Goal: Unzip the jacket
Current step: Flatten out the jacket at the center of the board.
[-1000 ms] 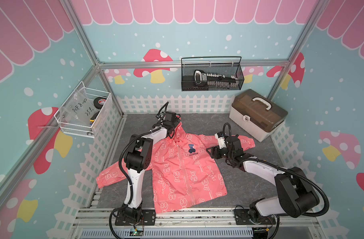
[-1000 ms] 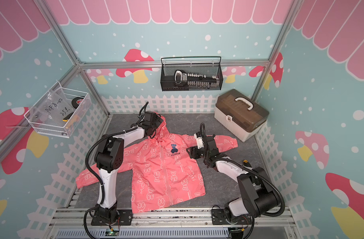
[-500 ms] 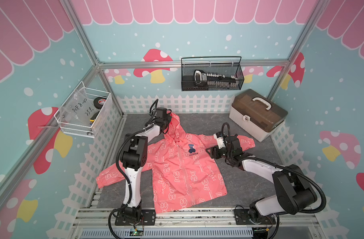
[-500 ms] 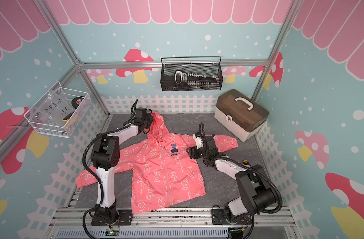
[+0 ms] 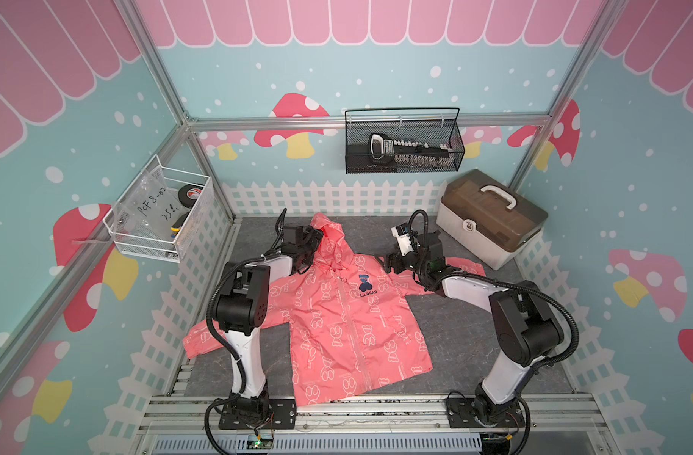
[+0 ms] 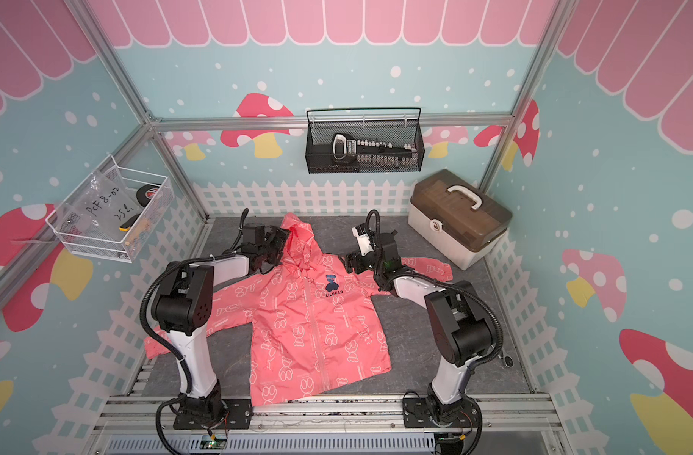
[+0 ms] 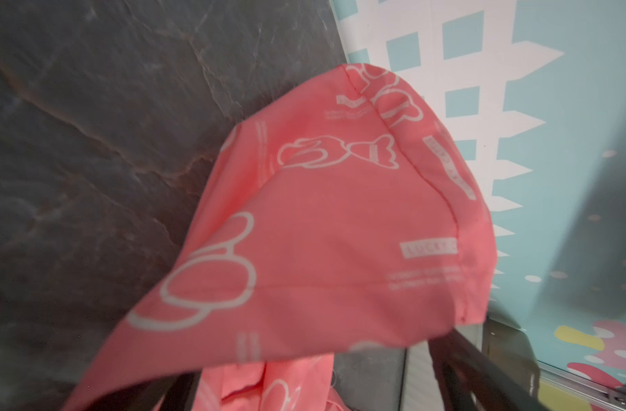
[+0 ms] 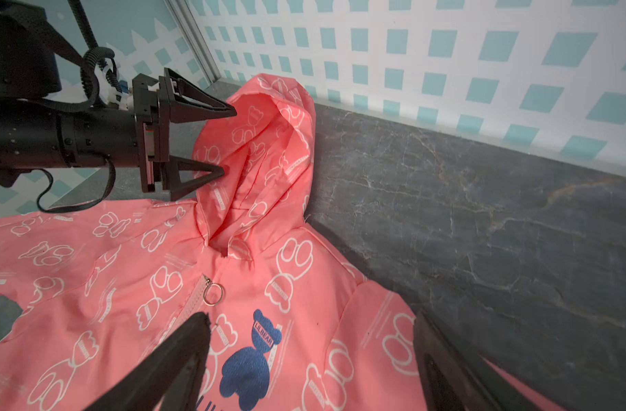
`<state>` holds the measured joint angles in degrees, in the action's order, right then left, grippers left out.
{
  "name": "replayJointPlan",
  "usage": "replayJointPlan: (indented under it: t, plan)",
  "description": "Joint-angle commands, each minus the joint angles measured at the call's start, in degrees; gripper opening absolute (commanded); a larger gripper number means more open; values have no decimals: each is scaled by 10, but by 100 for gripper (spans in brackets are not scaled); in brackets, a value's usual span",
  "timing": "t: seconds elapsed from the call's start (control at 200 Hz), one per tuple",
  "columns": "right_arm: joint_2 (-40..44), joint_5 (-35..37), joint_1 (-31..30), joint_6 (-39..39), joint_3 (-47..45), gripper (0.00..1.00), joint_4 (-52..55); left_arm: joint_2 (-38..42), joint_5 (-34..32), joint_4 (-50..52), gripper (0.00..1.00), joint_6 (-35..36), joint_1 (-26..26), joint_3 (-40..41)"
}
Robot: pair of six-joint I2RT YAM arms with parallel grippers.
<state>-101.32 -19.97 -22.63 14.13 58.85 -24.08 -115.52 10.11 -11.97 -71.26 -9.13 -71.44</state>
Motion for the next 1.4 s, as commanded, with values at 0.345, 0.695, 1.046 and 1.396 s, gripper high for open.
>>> replayJointPlan:
  t: [0.345, 0.695, 1.046, 1.396]
  plan:
    - [38, -43, -11, 5, -56, 86, -37, 10, -289, -51, 100, -175, -85, -66]
    - [106, -29, -11, -55, -84, 86, 33, -99, -366, -24, 96, -266, -113, -162]
    - [125, -13, -11, -64, -113, 86, 44, -189, -261, 41, 60, -242, -45, -333]
    - [47, -6, -8, 38, -15, 85, 57, -145, -147, -17, 0, -238, -4, -215]
